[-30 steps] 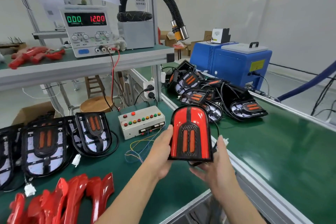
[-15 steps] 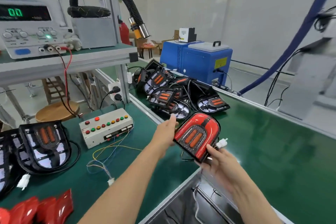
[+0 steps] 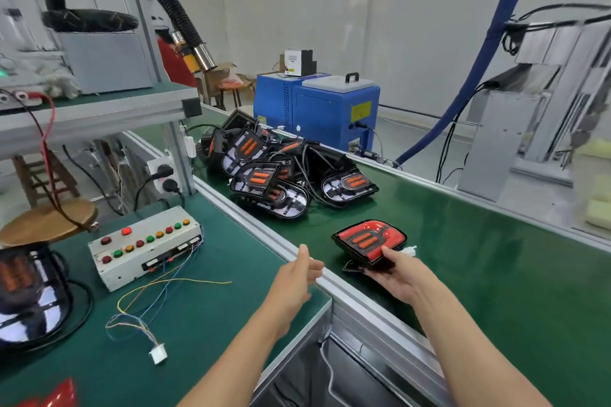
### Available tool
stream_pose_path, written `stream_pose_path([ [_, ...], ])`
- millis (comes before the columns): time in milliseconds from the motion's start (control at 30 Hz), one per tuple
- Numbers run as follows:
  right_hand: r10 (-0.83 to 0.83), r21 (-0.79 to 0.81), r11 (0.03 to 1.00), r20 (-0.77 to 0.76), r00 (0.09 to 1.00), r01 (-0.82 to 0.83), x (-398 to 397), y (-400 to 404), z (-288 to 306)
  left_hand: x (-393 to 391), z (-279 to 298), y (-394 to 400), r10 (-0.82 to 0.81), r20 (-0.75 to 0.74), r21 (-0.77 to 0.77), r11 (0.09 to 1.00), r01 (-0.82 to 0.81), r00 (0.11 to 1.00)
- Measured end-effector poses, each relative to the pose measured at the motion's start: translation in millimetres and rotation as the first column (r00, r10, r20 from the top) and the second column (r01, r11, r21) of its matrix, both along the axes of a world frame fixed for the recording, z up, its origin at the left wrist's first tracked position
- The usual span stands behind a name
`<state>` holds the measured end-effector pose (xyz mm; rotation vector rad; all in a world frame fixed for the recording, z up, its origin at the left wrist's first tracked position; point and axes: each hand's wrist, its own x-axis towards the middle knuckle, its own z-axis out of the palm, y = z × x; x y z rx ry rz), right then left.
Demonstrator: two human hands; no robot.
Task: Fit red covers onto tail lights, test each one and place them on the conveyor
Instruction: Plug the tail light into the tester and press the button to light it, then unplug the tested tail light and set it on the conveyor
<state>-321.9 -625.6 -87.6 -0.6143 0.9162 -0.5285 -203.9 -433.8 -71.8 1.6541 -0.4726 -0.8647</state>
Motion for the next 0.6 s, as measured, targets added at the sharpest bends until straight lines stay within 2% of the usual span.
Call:
stream_pose_path([
  [67, -0.021, -0.037, 0.999, -0.055, 0.998, 0.019, 4.1, -1.1, 3.0, 2.4, -0.4, 3.5, 0.012, 0.003, -0.026, 1.0, -0.012, 1.0],
  [200, -0.054, -0.195, 0.981, -0.27, 0.961, 0.0, -1.8, -2.5, 2.5, 9.9, -3.1, 13.5, 0.034, -0.021, -0.074, 0.997, -0.036, 0.999],
  [400, -0.102, -0.403, 0.901, -0.555, 0.826, -0.159, -21.1, -5.0, -9.9, 20.6, -9.7, 29.1, 0.088, -0.036, -0.085, 0.992, -0.091, 0.995],
  [500, -0.12, -0.433, 0.881, -0.595, 0.795, -0.191, -24.3, -0.4, -11.7, 23.5, -12.4, 36.5, 0.1, -0.039, -0.072, 0.992, -0.103, 0.994],
  [600, -0.188, -0.454, 0.881, -0.594, 0.783, -0.133, -26.0, 9.1, -10.9, 25.0, -14.4, 41.6, 0.106, -0.042, -0.059, 0.992, -0.108, 0.993],
])
